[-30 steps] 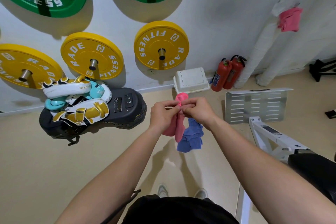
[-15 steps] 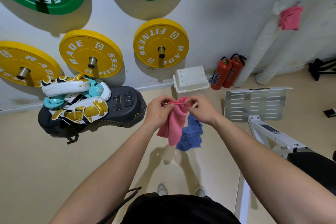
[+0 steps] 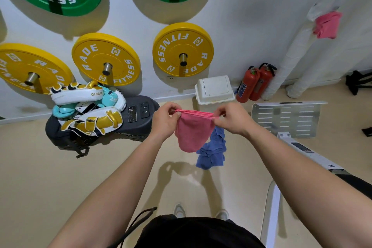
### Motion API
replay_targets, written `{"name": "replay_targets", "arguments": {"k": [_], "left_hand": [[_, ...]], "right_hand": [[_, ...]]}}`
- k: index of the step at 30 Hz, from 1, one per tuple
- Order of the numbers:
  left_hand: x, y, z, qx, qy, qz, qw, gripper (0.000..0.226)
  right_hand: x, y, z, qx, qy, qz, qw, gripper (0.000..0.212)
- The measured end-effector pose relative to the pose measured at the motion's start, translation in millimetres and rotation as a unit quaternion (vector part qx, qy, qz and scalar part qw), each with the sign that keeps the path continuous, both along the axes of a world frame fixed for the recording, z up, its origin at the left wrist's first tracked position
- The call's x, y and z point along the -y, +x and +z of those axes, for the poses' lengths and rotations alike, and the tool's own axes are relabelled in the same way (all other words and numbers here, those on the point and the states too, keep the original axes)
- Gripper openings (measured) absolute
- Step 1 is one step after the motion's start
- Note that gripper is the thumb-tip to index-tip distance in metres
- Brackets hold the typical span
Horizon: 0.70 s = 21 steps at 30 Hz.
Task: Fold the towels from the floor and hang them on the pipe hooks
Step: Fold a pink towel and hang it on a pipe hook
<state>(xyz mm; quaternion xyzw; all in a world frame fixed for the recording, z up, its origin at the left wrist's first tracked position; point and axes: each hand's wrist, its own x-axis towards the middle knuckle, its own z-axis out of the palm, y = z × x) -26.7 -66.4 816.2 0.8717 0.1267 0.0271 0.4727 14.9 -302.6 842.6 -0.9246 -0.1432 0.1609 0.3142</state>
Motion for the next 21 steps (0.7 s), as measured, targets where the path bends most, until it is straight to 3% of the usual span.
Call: {"name": "replay_targets", "arguments": {"k": [5, 9, 11, 14, 19, 21], "left_hand": [[-2, 4, 1, 0.001, 0.01, 0.031, 0.999, 0.011], [5, 5, 9, 0.001, -0.012, -0.005, 1.0, 0.007], [9, 6, 14, 0.001, -0.03, -0.022, 0.999, 0.006], [13, 9, 28, 0.025, -0.063, -0.012, 0.998, 0.007], [17, 19, 49, 0.093, -0.132, 0.026, 0.986, 0.011], [19, 20, 48, 0.065, -0.185, 0.038, 0.98, 0.028]], "right_hand": [[-14, 7, 34, 0.025, 0.014, 0.039, 0.999, 0.012], [-5, 10, 35, 0.042, -0.01, 0.04, 0.998, 0.027], [-3, 10, 37, 0.053, -0.025, 0.049, 0.997, 0.023], [-2, 9, 43, 0.059, 0.024, 0.01, 0.998, 0.011], [-6, 14, 68, 0.061, 0.133, -0.055, 0.988, 0.011], [-10, 16, 75, 0.079, 0.141, -0.058, 0.985, 0.008]]}}
